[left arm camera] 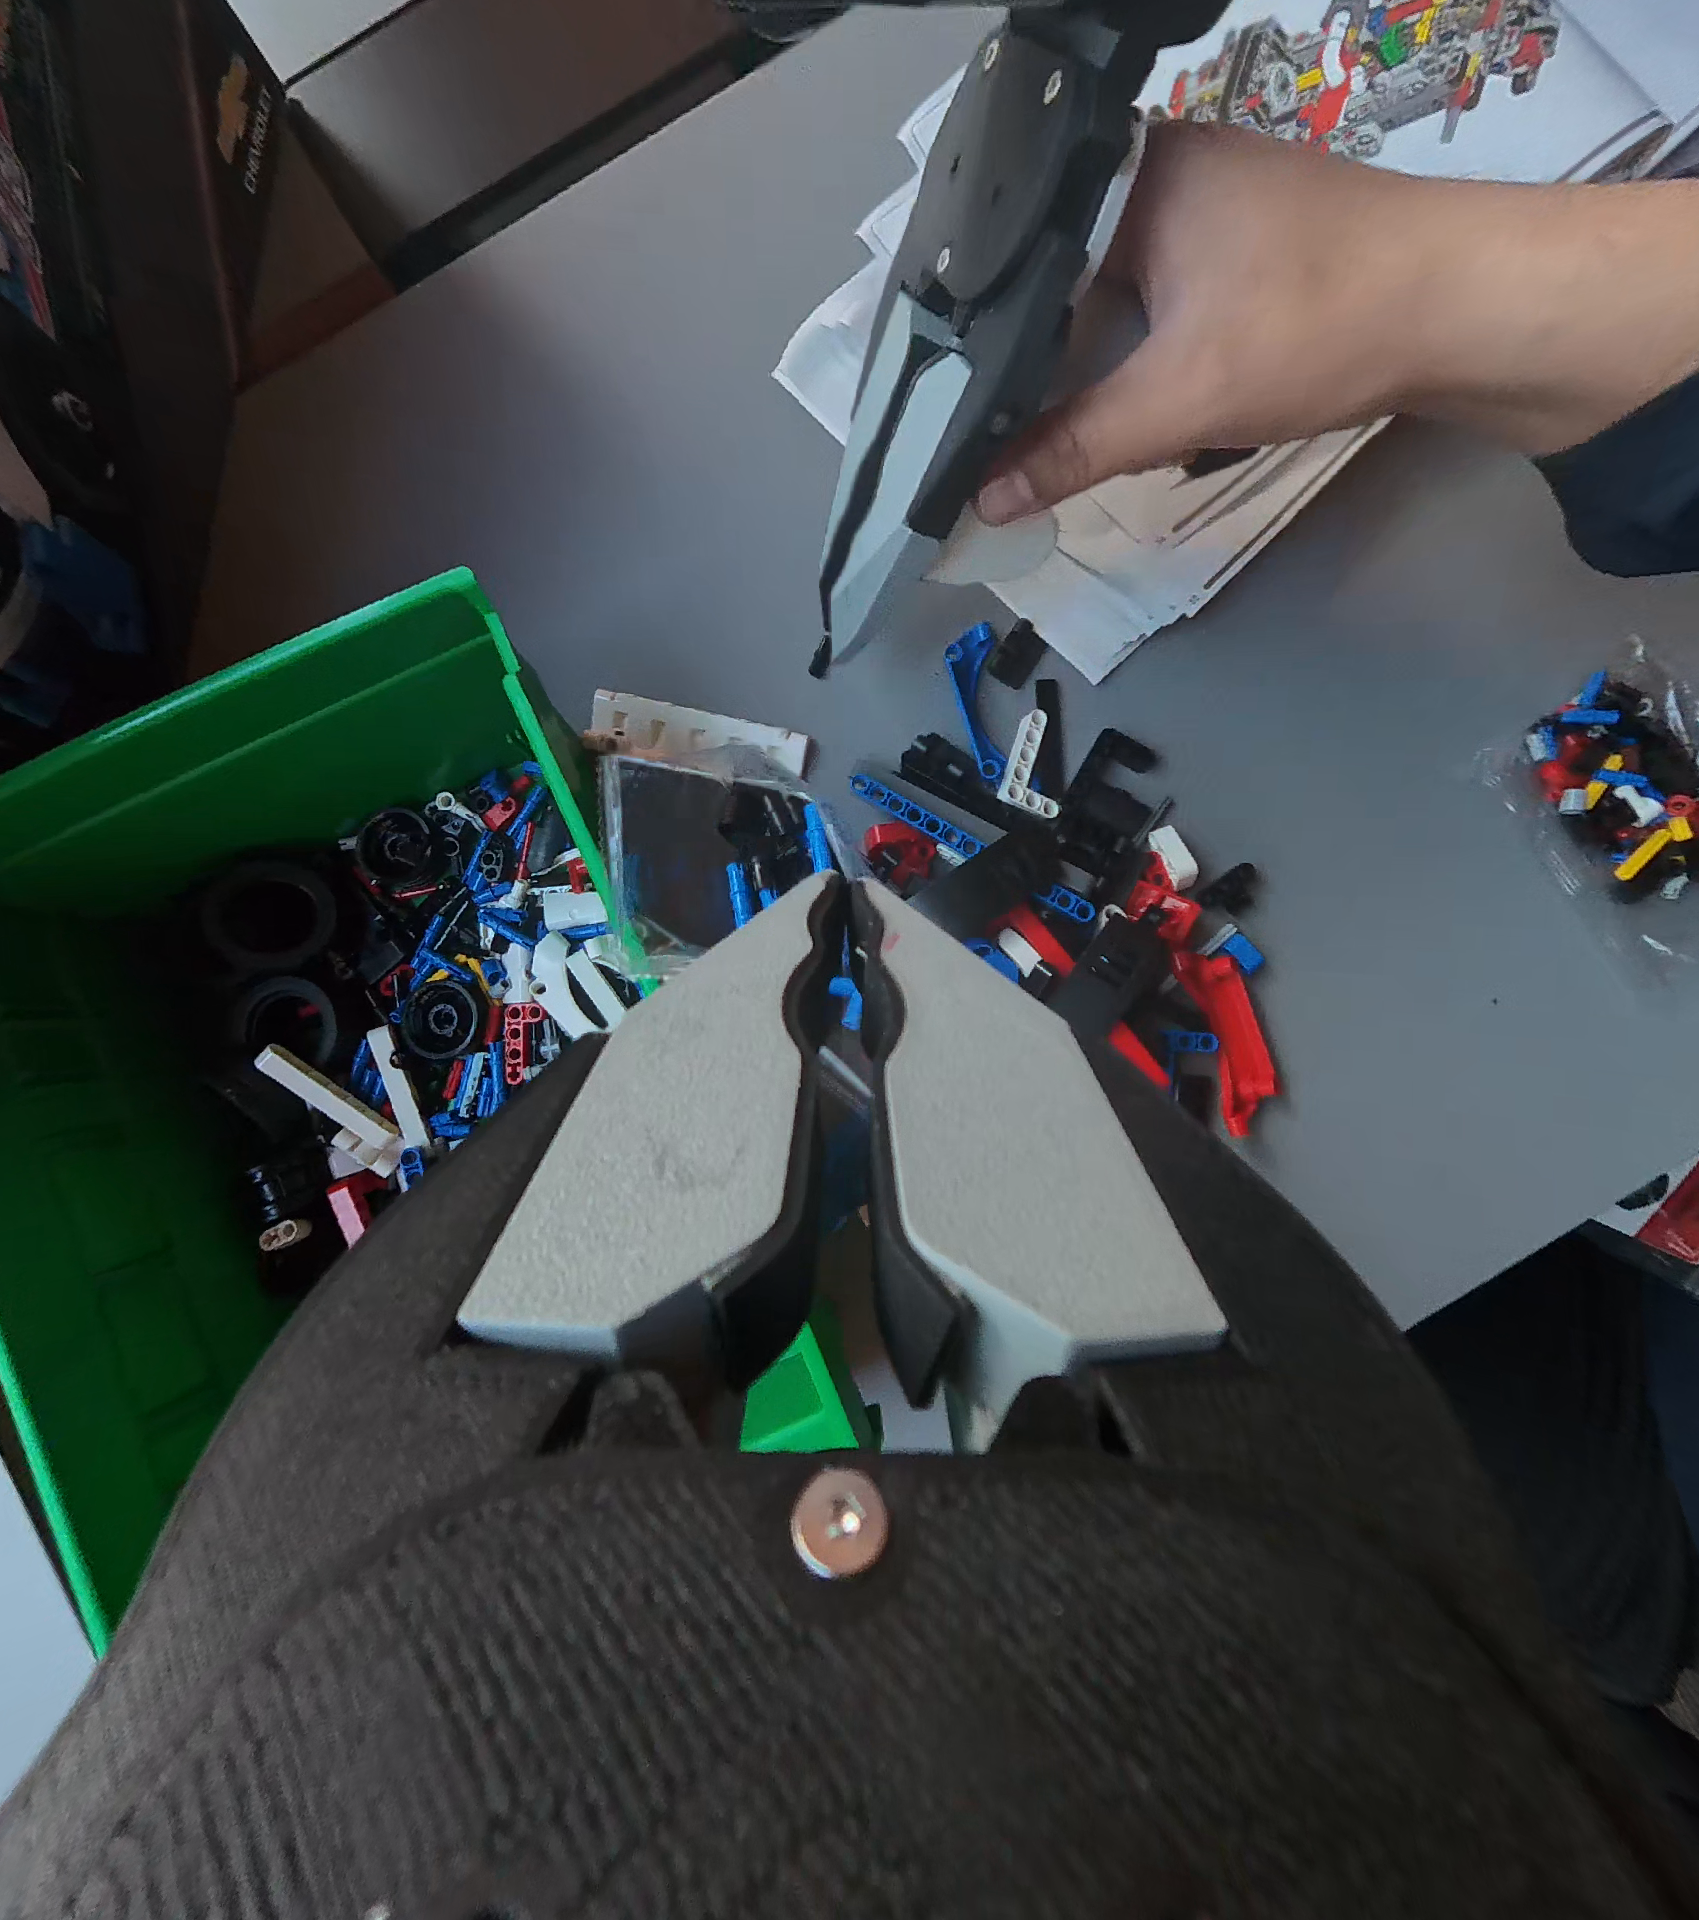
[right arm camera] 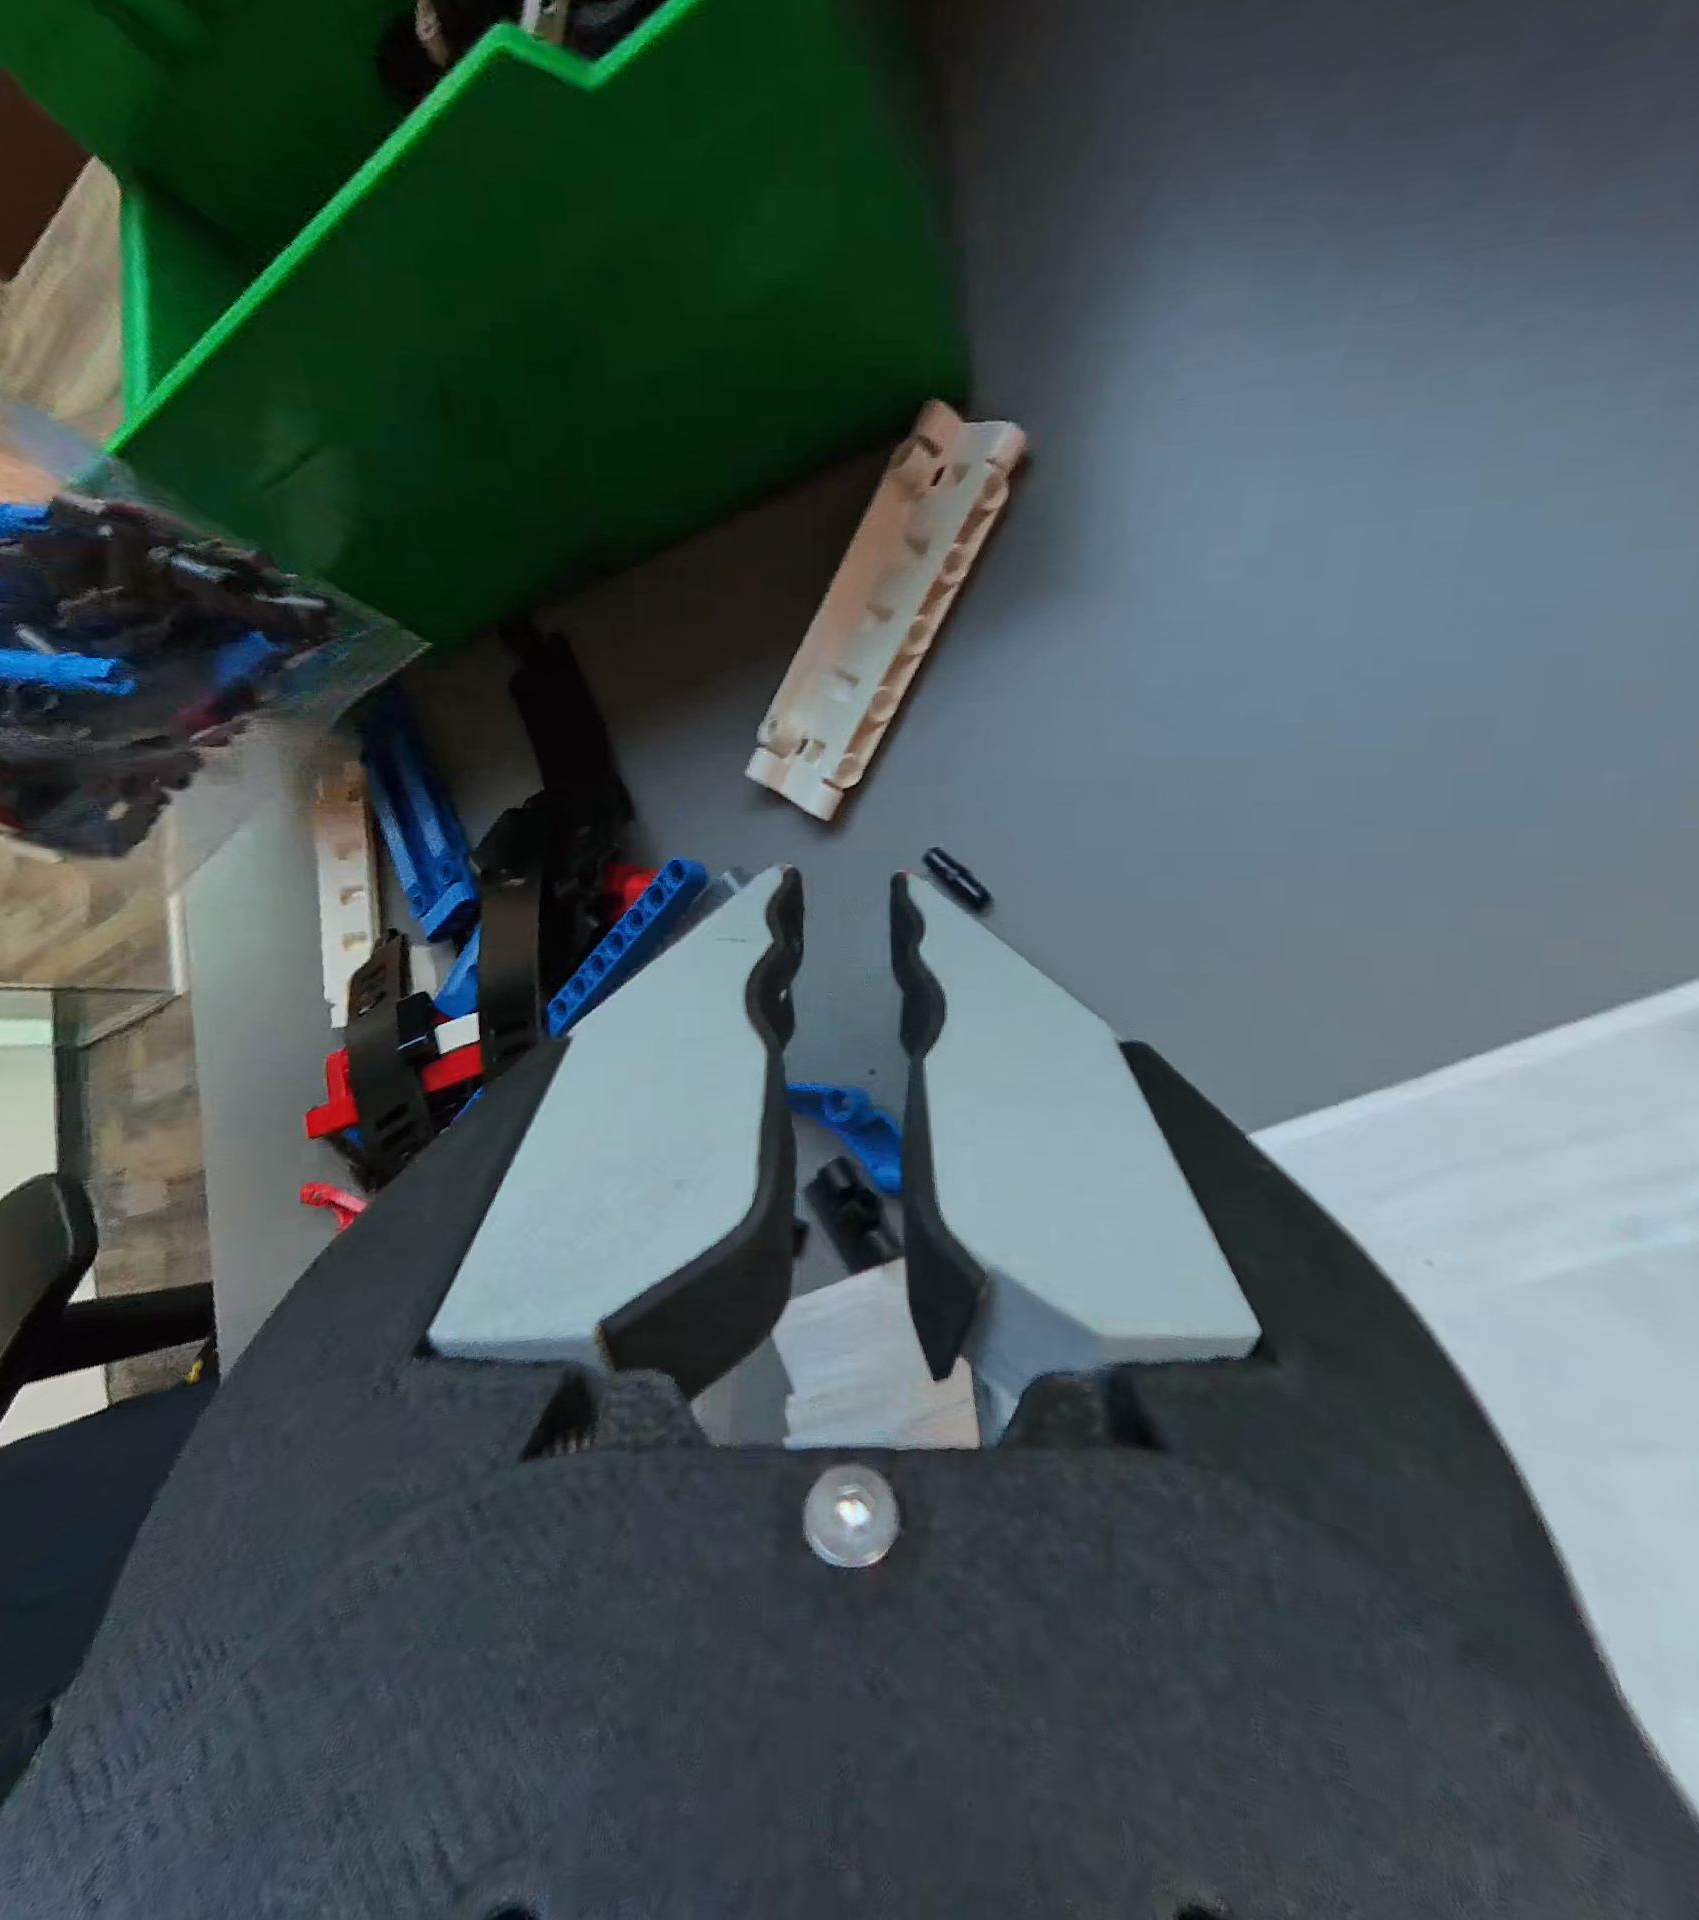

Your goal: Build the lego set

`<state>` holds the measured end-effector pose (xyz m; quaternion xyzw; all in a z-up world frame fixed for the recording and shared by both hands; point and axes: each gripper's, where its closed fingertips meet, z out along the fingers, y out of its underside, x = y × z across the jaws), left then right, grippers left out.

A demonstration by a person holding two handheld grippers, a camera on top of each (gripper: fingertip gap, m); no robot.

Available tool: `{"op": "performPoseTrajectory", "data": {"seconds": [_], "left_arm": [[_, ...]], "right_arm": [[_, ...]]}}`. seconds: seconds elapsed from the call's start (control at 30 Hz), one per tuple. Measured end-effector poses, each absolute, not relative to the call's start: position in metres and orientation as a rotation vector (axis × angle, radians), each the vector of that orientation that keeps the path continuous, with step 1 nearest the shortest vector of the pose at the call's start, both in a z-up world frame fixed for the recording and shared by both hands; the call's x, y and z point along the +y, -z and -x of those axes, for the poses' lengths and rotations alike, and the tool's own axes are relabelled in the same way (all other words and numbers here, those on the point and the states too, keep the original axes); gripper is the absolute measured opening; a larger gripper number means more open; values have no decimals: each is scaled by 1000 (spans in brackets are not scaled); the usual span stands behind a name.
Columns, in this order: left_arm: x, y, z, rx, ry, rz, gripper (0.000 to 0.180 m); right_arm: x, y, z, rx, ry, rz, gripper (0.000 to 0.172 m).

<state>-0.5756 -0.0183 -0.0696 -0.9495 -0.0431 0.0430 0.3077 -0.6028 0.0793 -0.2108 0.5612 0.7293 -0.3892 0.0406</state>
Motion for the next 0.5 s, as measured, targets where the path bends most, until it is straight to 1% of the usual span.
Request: {"op": "performPoseTrajectory", "data": {"seconds": [0.03,0.17,0.2,0.23,0.27,0.33,0.5], "left_arm": [[-19,69,576,-116,-114,2509,0],[-18,70,577,-123,-107,2497,0],[-18,70,577,-124,-105,2495,0],[-18,70,577,-124,-103,2495,0],[-18,71,576,-122,-102,2495,0],[-18,71,577,-120,-104,2498,0],[-13,71,578,-120,-95,2493,0]], "right_arm": [[85,213,606,2241,1179,-1751,14],[104,227,622,2304,1144,-1868,27],[104,233,620,2290,1100,-1865,25],[96,234,617,2249,1117,-1824,14],[89,234,615,2214,1135,-1796,13],[81,238,609,2217,1130,-1764,0],[49,236,596,2176,1155,-1598,1]]}}
